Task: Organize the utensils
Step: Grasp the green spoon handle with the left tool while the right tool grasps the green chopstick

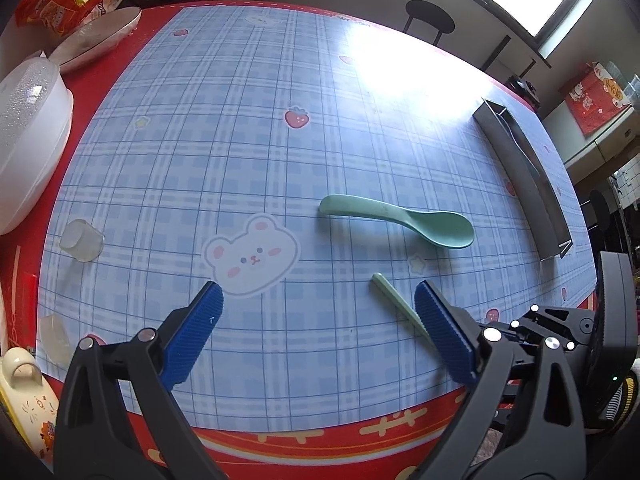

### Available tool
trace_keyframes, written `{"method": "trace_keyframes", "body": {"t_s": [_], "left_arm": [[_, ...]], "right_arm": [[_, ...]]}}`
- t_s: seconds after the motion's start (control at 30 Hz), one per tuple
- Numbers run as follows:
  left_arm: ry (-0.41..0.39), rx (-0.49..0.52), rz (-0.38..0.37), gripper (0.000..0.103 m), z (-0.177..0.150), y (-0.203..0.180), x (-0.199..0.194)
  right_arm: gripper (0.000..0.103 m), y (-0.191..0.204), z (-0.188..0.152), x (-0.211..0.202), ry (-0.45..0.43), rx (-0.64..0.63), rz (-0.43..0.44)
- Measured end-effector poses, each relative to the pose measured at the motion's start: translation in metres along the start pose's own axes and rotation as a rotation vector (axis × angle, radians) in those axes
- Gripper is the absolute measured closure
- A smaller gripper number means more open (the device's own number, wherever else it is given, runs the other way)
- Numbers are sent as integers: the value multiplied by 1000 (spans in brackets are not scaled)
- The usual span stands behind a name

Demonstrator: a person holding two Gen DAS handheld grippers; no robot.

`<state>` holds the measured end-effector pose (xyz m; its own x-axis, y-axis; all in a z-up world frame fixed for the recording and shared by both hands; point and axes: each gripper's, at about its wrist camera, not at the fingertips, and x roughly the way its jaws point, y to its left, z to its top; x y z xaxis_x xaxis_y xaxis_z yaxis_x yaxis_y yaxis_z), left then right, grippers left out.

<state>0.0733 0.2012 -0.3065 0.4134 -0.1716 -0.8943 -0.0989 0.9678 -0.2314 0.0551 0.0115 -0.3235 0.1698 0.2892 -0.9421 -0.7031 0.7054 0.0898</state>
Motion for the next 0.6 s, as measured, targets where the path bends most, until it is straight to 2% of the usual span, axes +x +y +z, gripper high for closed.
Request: {"method": "trace_keyframes", "body": {"t_s": [0.03,0.07,0.23,0.3,0.43,0.6], "left_arm": [[3,11,3,20,2,1,2],[10,26,6,33,6,0,6],[33,127,-34,49,27,-11,25],[36,169,-67,49,36,-19,31],[64,150,-167,49,60,-23,45],[105,212,-194,52,81,-39,67]], "right_arm": [[83,0,0,0,3,-3,-10],[93,-1,-1,0,6,2,-16],[97,-22,-12,-6,15,87,-18],[97,-33,-17,-8,16,130,-27],[97,-54,-29,-15,18,214,-69],[97,-78,-41,-21,20,295,-108]]}}
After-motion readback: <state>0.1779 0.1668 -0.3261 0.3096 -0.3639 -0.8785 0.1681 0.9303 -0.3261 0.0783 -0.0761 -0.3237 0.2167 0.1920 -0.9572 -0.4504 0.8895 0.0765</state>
